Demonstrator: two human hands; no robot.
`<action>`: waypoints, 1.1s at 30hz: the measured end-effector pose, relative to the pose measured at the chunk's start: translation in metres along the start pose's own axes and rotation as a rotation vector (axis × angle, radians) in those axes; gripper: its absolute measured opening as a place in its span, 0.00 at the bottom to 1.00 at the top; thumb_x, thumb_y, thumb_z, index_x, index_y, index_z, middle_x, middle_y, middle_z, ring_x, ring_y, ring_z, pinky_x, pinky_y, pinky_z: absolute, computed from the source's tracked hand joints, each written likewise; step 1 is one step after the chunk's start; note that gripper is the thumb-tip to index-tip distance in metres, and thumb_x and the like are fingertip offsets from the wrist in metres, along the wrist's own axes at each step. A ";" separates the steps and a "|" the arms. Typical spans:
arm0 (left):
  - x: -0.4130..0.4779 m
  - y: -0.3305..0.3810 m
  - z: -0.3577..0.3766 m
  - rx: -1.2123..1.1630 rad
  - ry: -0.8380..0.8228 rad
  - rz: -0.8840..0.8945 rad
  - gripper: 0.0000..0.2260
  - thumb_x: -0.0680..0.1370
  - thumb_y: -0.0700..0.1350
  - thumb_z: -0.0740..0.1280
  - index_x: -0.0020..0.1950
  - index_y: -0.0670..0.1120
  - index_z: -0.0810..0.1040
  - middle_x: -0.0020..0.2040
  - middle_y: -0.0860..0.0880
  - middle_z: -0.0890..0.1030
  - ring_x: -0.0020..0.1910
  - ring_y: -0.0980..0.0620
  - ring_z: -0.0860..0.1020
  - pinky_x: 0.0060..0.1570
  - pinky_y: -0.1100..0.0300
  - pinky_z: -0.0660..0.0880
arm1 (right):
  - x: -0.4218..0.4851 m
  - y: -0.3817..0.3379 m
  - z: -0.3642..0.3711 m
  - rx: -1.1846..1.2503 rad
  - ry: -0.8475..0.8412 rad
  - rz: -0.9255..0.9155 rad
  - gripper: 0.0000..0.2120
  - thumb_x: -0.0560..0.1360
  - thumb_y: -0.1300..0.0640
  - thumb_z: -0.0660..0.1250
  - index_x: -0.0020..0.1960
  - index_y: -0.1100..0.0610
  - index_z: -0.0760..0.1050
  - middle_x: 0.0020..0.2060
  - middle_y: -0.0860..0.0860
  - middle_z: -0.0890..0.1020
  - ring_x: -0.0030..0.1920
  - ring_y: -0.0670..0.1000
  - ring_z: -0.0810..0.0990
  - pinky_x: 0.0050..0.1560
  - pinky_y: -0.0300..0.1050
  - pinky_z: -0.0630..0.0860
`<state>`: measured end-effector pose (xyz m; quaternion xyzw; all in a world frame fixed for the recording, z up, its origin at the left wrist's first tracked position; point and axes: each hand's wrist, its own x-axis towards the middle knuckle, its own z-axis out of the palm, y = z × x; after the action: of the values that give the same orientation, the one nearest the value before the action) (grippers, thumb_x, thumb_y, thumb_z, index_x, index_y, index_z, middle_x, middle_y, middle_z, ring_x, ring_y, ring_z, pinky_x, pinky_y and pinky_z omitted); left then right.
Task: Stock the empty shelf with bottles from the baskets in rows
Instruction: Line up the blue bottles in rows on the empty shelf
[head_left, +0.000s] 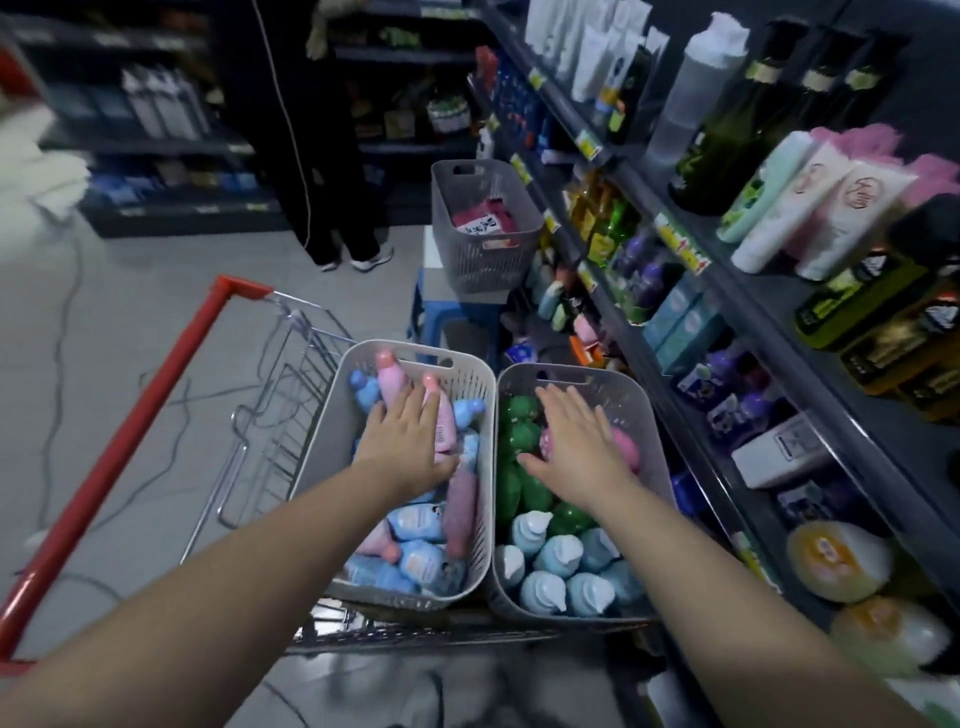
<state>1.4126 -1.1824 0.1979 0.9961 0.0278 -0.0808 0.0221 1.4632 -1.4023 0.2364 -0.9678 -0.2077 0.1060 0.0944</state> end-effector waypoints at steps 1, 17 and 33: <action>-0.004 -0.009 0.004 -0.004 -0.037 -0.039 0.44 0.74 0.71 0.50 0.80 0.42 0.47 0.80 0.43 0.49 0.79 0.45 0.50 0.75 0.46 0.52 | 0.006 -0.007 0.004 -0.002 -0.017 -0.028 0.42 0.75 0.42 0.66 0.80 0.52 0.48 0.80 0.49 0.50 0.79 0.51 0.45 0.77 0.55 0.43; -0.037 -0.039 0.078 -0.089 -0.319 -0.323 0.41 0.77 0.58 0.64 0.80 0.44 0.44 0.80 0.46 0.49 0.79 0.46 0.48 0.75 0.48 0.52 | 0.061 -0.060 0.088 -0.085 -0.316 -0.450 0.40 0.75 0.46 0.67 0.79 0.55 0.51 0.79 0.53 0.54 0.79 0.54 0.48 0.78 0.50 0.45; 0.009 -0.082 0.127 -0.262 -0.562 -0.383 0.35 0.73 0.52 0.70 0.74 0.42 0.59 0.72 0.41 0.63 0.72 0.41 0.64 0.71 0.48 0.63 | 0.041 -0.105 0.176 -0.303 -0.767 -0.310 0.18 0.79 0.57 0.62 0.68 0.58 0.71 0.65 0.57 0.74 0.66 0.58 0.72 0.62 0.50 0.71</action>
<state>1.3962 -1.1066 0.0675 0.9005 0.2170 -0.3496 0.1409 1.4167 -1.2666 0.0840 -0.8187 -0.3836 0.4107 -0.1177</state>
